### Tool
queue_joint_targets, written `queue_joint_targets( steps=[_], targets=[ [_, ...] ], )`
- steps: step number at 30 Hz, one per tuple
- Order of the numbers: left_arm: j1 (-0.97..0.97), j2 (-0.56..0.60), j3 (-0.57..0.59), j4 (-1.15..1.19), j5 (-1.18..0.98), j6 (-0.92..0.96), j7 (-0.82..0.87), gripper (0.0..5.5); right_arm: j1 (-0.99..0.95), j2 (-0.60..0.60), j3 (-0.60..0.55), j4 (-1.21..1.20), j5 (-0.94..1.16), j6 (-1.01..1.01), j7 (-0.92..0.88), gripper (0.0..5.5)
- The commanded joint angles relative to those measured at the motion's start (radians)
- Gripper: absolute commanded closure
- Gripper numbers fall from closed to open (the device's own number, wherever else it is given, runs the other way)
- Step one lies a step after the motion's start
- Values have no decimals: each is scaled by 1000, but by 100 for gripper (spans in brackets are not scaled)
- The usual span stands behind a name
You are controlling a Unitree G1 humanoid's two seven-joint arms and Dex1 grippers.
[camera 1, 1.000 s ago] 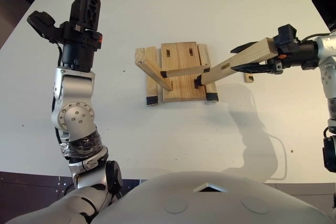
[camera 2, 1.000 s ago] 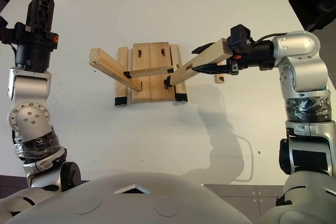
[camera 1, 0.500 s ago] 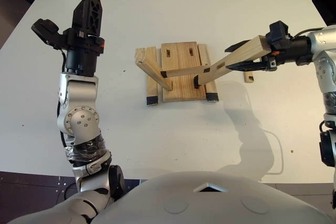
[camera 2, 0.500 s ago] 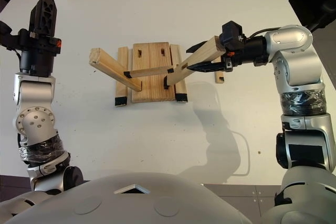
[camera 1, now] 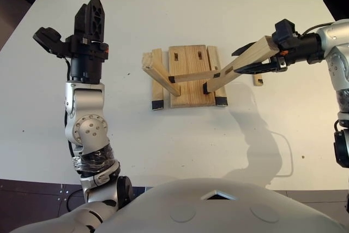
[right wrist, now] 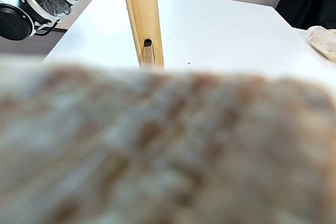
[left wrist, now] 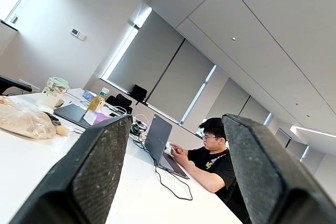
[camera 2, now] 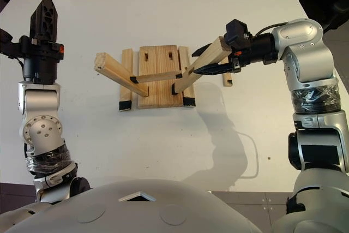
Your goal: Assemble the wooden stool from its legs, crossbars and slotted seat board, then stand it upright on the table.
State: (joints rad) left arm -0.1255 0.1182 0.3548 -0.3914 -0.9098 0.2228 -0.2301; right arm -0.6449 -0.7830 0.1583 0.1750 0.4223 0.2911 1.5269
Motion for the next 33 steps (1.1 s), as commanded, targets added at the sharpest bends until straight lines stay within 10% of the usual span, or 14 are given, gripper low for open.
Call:
queue_joint_targets(
  steps=[1,33],
  targets=[
    [7,-5,-11,-2,9,-6,3,233,-21,15,39,30,-68,13,-26,347],
    [-34,41,-102,-132,94,56,99,233,-148,110,121,-137,-176,191,-181,347]
  ],
)
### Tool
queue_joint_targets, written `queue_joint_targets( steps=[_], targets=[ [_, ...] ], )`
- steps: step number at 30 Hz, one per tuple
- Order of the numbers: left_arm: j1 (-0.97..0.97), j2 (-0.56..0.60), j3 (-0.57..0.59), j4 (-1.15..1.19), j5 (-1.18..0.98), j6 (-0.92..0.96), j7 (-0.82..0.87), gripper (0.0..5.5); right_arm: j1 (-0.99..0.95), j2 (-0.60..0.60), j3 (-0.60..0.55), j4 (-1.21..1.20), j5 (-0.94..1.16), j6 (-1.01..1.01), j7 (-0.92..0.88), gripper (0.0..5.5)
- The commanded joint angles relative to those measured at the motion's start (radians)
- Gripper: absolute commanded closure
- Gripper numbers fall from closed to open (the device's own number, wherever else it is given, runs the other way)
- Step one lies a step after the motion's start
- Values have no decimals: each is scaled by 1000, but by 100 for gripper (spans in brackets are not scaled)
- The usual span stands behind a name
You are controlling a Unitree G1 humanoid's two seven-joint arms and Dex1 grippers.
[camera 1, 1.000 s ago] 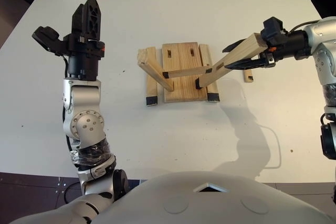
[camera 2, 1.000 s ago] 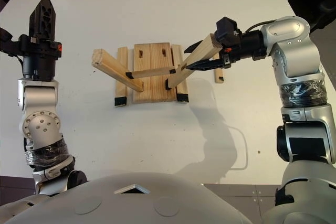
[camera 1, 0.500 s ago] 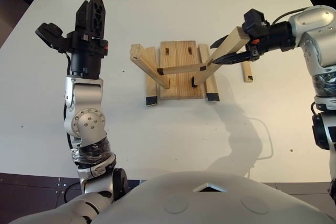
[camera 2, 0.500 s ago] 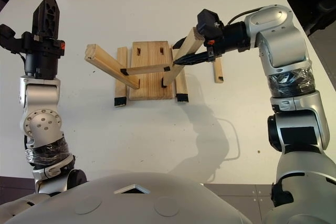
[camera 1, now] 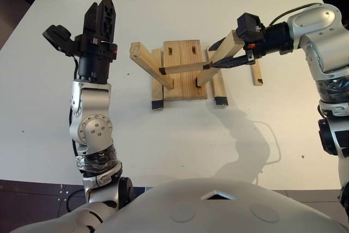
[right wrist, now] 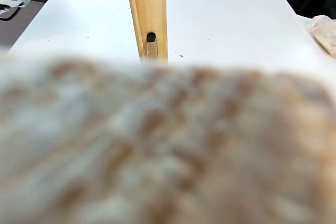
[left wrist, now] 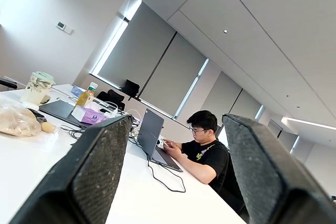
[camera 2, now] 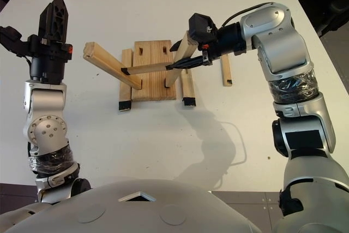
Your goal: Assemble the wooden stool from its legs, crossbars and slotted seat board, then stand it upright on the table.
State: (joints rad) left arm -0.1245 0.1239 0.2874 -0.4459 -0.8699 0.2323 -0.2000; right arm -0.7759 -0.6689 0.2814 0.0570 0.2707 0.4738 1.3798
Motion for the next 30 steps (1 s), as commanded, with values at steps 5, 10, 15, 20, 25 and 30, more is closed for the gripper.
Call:
queue_joint_targets(
  steps=[5,10,15,20,25,30],
  targets=[
    [-158,55,-205,-296,66,186,175,233,21,-21,6,-40,-43,10,-55,347],
    [-182,150,-406,-367,194,382,217,233,27,-14,15,-60,-40,23,-70,347],
    [-154,262,-508,-302,354,531,218,233,25,-8,18,-63,-41,32,-82,347],
    [-117,283,-632,-215,520,559,219,233,18,1,19,-57,-38,37,-91,347],
    [-98,249,-644,-136,580,560,200,233,7,10,30,-58,-36,37,-84,347],
    [-68,208,-654,-72,625,541,189,233,-17,23,38,-59,-28,49,-83,347]
  ],
)
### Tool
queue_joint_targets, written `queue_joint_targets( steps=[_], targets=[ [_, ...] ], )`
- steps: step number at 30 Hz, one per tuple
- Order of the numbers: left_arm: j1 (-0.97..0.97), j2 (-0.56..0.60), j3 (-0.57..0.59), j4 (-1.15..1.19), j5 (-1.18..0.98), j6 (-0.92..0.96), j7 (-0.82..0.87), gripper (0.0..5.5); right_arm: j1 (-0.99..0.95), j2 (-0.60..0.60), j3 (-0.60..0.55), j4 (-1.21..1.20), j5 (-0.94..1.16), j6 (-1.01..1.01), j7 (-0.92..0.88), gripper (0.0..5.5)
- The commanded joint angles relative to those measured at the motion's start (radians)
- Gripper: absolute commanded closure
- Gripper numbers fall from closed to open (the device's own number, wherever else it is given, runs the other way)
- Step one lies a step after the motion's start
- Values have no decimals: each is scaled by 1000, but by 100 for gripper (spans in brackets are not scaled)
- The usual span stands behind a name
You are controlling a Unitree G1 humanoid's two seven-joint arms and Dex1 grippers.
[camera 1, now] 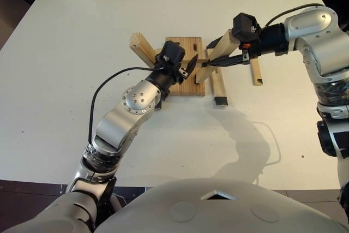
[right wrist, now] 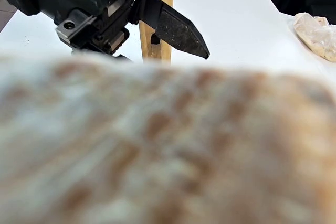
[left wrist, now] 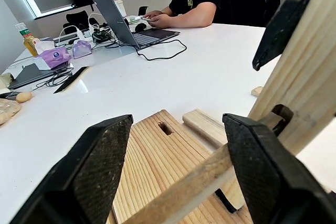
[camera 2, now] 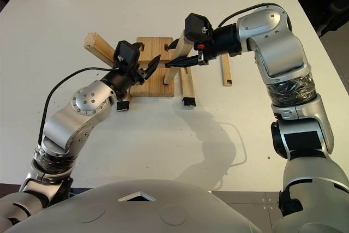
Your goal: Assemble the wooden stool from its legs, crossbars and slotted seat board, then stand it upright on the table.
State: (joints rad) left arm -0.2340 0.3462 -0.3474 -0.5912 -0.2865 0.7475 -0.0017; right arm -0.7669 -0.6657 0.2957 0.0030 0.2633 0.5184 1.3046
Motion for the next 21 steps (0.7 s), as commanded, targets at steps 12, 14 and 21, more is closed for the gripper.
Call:
queue_joint_targets(
  steps=[12,14,21],
  targets=[
    [-123,-218,204,-74,3,-234,7,233,-40,26,47,47,-56,24,-26,347],
    [-211,-247,330,-126,-72,-229,45,233,-35,19,40,51,-56,25,-31,347],
    [-334,-119,860,-163,-355,-134,196,233,-15,7,24,35,-50,39,-37,347]
  ],
)
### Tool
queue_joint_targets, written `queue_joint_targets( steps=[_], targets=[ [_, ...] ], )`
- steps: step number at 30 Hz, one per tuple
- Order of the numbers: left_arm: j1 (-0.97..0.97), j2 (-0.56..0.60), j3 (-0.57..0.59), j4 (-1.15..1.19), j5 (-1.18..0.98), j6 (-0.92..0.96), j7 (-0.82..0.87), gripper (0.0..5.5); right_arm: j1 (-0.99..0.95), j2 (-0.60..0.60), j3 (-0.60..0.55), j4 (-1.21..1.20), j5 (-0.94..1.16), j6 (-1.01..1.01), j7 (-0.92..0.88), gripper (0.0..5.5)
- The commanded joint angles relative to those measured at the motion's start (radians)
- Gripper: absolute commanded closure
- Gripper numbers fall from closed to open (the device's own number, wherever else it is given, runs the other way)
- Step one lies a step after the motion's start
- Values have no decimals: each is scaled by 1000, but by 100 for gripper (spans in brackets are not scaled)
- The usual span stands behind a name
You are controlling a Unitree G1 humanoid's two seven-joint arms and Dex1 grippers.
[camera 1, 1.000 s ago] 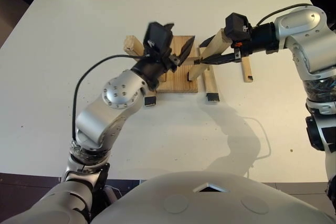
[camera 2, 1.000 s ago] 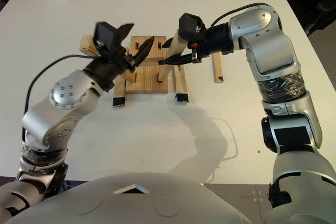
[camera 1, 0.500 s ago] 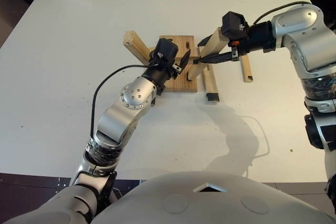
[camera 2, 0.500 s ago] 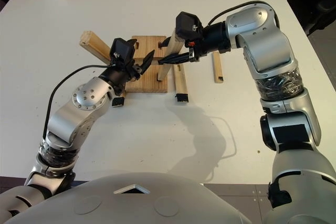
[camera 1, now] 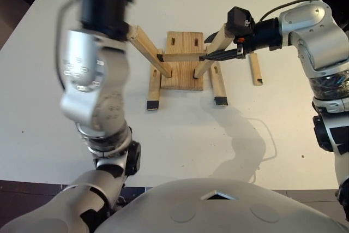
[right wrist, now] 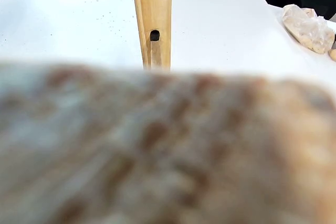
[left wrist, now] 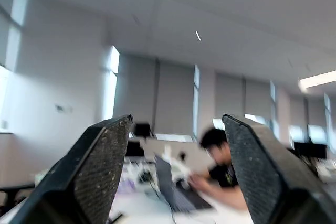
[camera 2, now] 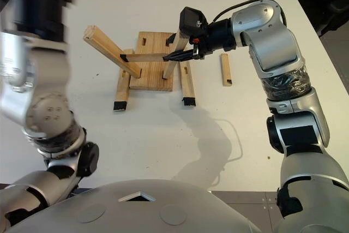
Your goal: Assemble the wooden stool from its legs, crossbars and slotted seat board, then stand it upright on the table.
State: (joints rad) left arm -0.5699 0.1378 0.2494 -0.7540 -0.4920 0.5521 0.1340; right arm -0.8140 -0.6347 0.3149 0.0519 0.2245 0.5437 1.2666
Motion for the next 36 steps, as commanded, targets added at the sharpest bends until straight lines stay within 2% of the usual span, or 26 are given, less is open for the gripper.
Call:
queue_joint_targets(
  steps=[1,3,5,8,13,15,18,24,27,32,33,36],
  targets=[
    [36,120,308,14,-174,79,51,233,34,-26,3,-13,-12,14,0,347],
    [165,172,331,54,-165,124,-8,233,38,-32,0,-17,-9,16,1,347],
    [319,194,269,105,-143,168,-77,233,38,-32,2,-19,-6,17,4,347],
    [475,155,70,149,-122,158,-189,275,23,-24,16,-15,-5,15,15,347],
    [432,-3,-276,88,-152,89,-313,346,-8,-7,30,-54,20,39,38,347],
    [440,-21,-347,50,-146,37,-360,378,-16,2,37,-56,22,36,50,347],
    [479,7,-322,29,-147,-9,-398,433,-12,4,41,-46,11,22,56,347],
    [525,110,-95,168,-86,-38,-343,501,1,1,35,-6,-14,-5,45,347],
    [537,124,-43,169,-104,-44,-349,549,0,3,24,8,-12,-19,51,347],
    [560,132,-55,176,-105,-51,-383,550,-2,3,-37,18,42,-83,94,347],
    [569,132,-59,185,-99,-52,-386,550,1,2,-55,15,58,-93,104,318],
    [587,138,-56,215,-84,-53,-391,550,20,-8,-109,-13,111,-91,115,275]
  ],
)
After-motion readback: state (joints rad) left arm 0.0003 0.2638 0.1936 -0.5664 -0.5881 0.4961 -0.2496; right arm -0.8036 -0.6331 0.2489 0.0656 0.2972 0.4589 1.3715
